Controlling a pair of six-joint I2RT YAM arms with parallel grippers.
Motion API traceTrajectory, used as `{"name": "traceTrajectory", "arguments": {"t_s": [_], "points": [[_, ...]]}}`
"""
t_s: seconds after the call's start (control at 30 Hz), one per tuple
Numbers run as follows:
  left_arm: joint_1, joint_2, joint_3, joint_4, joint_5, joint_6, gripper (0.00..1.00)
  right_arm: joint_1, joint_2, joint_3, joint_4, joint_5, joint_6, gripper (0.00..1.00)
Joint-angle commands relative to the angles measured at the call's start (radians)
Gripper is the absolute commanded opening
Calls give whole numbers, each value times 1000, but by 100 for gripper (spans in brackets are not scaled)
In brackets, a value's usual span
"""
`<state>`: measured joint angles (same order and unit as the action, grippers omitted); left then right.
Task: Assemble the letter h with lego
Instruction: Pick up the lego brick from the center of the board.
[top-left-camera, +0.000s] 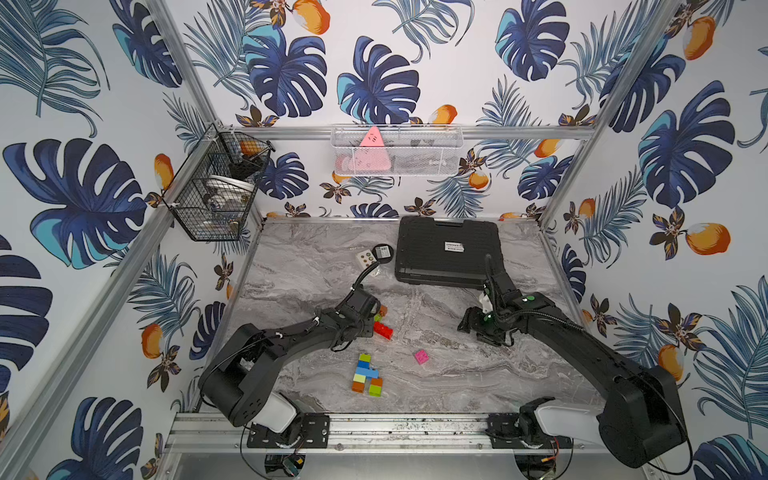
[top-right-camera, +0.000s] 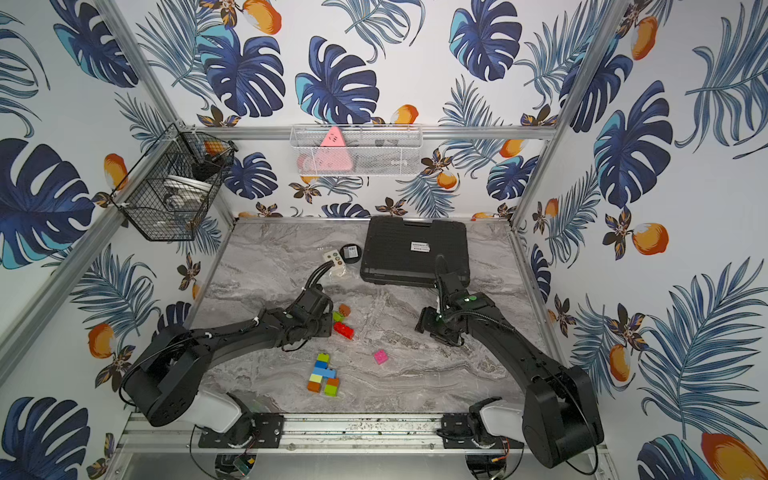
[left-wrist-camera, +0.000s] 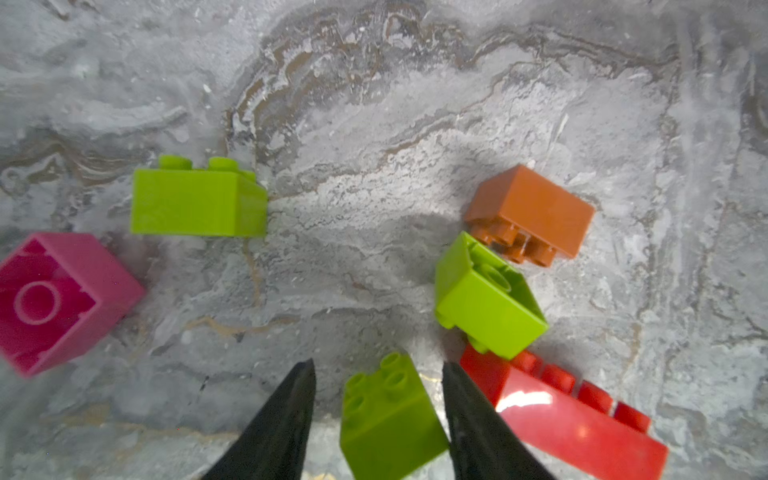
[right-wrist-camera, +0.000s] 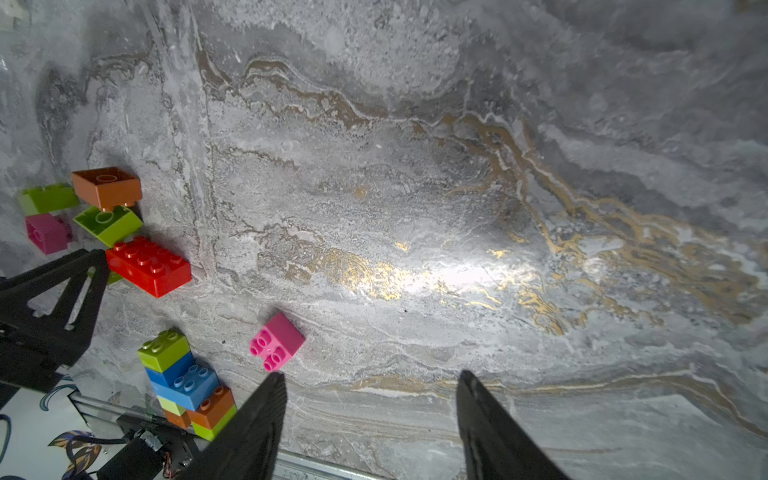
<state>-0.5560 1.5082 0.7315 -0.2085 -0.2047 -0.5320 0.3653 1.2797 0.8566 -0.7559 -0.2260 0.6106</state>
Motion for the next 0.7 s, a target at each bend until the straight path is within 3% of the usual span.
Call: {"name": "traceTrajectory", "arguments": {"t_s": [0.0,0.27,0.43,0.67], "points": [[1,-1,-7,-9,3,-26,54,6,3,1,-1,1,5,68],[1,16,-33,-1,11,-67,53,12,21,-7,17,1,9,67],[2,61,12,-26,-37,-57,42,33,41,-1,33,-11,22,66],[2,-2,-4,15,37,-19,30,61,51,28,9,-18,-13,65]]}}
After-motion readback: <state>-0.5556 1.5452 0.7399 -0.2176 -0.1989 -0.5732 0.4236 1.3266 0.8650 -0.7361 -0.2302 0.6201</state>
